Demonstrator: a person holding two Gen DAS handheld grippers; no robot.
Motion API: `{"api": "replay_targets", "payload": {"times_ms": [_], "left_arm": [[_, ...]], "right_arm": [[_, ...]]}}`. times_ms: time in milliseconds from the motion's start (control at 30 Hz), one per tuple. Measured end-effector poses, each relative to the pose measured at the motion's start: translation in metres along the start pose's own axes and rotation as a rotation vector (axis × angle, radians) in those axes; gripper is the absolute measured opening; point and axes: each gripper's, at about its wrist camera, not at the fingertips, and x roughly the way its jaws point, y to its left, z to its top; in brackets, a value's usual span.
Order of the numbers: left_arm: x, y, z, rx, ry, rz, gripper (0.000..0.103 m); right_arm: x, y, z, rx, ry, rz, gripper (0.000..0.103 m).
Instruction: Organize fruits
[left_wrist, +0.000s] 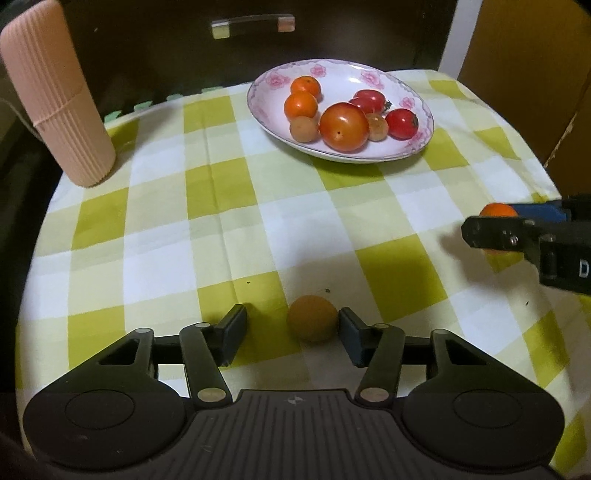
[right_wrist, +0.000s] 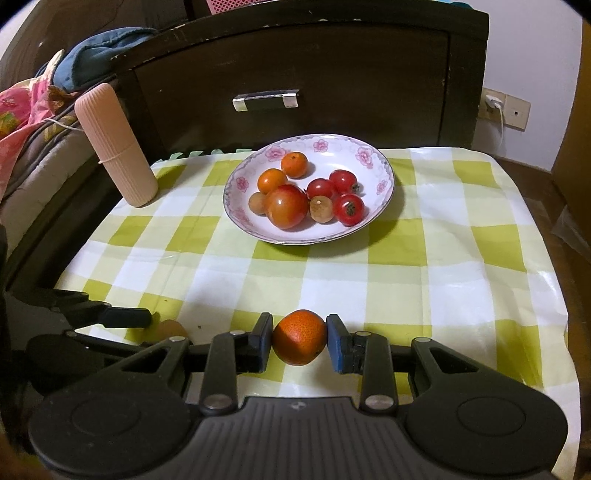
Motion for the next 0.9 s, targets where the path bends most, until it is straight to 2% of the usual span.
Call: {"api": "replay_targets", "payload": {"times_ms": [33, 100, 133, 300, 900], "left_arm": [[0.0, -0.002, 0.0, 0.012, -0.005, 0.007, 0.056], [-0.001, -0.005, 0.0, 0.027, -0.012, 0.011, 0.04], [-0.001, -0.005, 0.001, 0.026, -0.009, 0.008, 0.038], [-0.003, -0.009, 0.001, 0.046, -0.009, 0.013, 0.037], [-0.015, -0.017, 0.025, 0.084, -0.095, 0.015, 0.038]], "right_arm": [[0.0, 0.0, 0.0, 0.0, 0.001, 0.0, 0.03], [0.001, 0.0, 0.001, 0.001, 0.002, -0.001, 0.03], [0.002, 0.001, 0.001, 0.001, 0.002, -0.001, 0.03], [0.003, 0.002, 0.001, -0.003, 0.002, -0.001, 0.03], [0.008, 0.0, 0.01, 0.004, -0.016, -0.007, 0.03]]}}
